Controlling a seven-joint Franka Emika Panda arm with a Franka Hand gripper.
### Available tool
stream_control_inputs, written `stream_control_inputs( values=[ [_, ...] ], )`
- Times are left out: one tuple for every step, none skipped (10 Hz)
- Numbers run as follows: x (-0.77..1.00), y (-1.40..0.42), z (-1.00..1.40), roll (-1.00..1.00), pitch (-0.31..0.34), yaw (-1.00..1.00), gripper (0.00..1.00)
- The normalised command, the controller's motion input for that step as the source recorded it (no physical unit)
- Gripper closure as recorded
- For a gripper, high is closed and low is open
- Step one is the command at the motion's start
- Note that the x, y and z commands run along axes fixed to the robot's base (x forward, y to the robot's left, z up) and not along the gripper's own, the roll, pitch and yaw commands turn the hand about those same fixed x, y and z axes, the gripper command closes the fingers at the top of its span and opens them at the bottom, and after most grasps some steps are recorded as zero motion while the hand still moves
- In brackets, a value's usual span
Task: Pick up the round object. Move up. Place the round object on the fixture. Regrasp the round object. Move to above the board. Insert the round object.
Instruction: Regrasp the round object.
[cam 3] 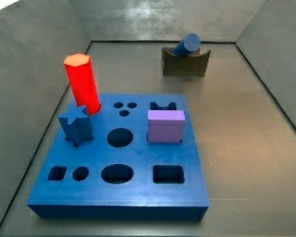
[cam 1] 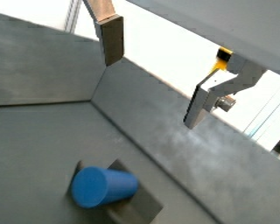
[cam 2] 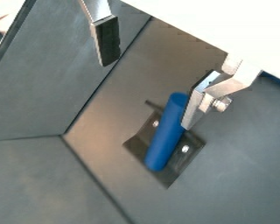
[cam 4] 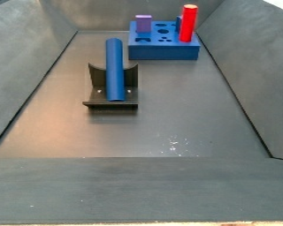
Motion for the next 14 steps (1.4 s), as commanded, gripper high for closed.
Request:
stream_control_inputs(
  values=[
    [0.11,-0.05,-0.01,1.0,0.223,0.21,0.0],
    [0.12,-0.06,-0.01,0.86,0.205,0.24,0.0],
    [0.12,-0.06,-0.01,0.69,0.176,0.26,0.0],
    [0.13,-0.06,-0.01,0.46,0.128,0.26,0.0],
    [0.13,-0.06,-0.01,0.35,0.107,0.26,0.0],
    [0.12,-0.05,0.0,0.23,0.062,0.25,0.0],
    [0.1,-0.05,-0.01,0.2,0.03,0.23,0.0],
    [0.09,-0.06,-0.01,0.19,0.008,0.22,0.0],
    [0.04,0.04,-1.0,0.24,0.032,0.08,0.0],
    [0.04,0.04,-1.0,0.24,0.024,0.05,0.0],
    [0.05,0.04,-1.0,0.21,0.006,0.06,0.0],
    [0.05,0.03,-1.0,0.15,-0.009,0.06,0.0],
    [0.06,0.03,-1.0,0.12,-0.021,0.06,0.0],
    [0.07,0.02,-1.0,0.09,-0.03,0.06,0.0]
  ],
)
